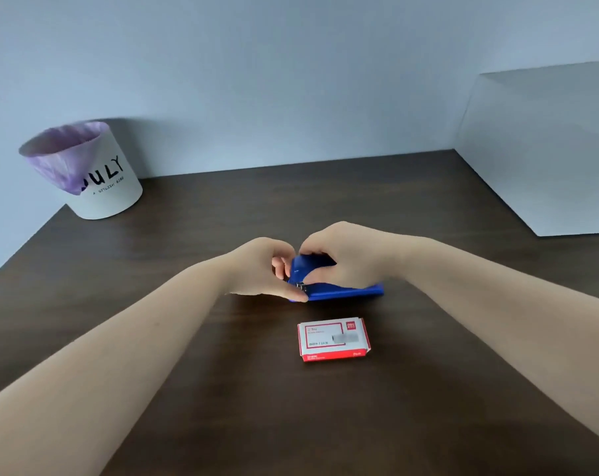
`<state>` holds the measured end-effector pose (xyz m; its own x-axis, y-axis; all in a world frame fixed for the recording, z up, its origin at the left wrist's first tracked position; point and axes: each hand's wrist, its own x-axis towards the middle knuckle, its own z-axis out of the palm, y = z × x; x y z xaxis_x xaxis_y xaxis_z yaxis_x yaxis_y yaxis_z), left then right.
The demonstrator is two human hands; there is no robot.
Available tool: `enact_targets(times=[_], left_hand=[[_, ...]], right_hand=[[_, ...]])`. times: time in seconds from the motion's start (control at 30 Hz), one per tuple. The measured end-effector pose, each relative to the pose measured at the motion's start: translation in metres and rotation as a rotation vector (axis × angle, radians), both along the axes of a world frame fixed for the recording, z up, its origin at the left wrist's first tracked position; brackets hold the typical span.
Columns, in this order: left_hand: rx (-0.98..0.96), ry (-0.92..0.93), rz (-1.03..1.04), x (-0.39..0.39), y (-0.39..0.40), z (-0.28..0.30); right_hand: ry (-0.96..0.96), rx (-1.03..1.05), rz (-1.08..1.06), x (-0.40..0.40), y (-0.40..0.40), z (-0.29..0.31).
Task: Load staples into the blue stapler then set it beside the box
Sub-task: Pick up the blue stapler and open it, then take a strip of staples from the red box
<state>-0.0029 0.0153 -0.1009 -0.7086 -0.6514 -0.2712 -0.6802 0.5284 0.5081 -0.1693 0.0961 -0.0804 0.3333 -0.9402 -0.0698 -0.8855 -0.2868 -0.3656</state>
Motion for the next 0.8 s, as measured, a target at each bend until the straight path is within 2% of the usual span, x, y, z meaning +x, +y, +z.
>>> enact_targets(times=[0.13, 0.27, 0.4, 0.5, 0.53, 0.63, 0.67, 0.73, 0.8], left_hand=[[-0.097, 0.127, 0.06, 0.009, 0.015, -0.01], [-0.18, 0.19, 0.108, 0.016, 0.031, -0.017], [-0.268, 0.143, 0.104, 0.021, 0.036, -0.015], [-0.278, 0.118, 0.103, 0.023, 0.035, -0.016], [-0.272, 0.119, 0.106, 0.025, 0.034, -0.016], [-0.252, 0.132, 0.105, 0.029, 0.033, -0.018], [-0.244, 0.138, 0.104, 0.03, 0.032, -0.019], [-0.237, 0.141, 0.103, 0.033, 0.031, -0.019], [-0.237, 0.135, 0.103, 0.034, 0.031, -0.018]], right_hand=[[-0.012, -0.114, -0.05, -0.001, 0.01, 0.005], [-0.169, -0.197, -0.175, -0.019, 0.033, 0.024], [-0.44, -0.131, -0.306, -0.051, 0.058, 0.033], [-0.502, -0.129, -0.358, -0.075, 0.071, 0.025], [-0.491, -0.135, -0.385, -0.082, 0.075, 0.02], [-0.255, -0.132, -0.469, -0.098, 0.085, -0.003], [-0.23, -0.099, -0.482, -0.101, 0.087, -0.014], [-0.291, -0.06, -0.495, -0.1, 0.089, -0.033], [-0.317, -0.104, -0.505, -0.098, 0.088, -0.041]])
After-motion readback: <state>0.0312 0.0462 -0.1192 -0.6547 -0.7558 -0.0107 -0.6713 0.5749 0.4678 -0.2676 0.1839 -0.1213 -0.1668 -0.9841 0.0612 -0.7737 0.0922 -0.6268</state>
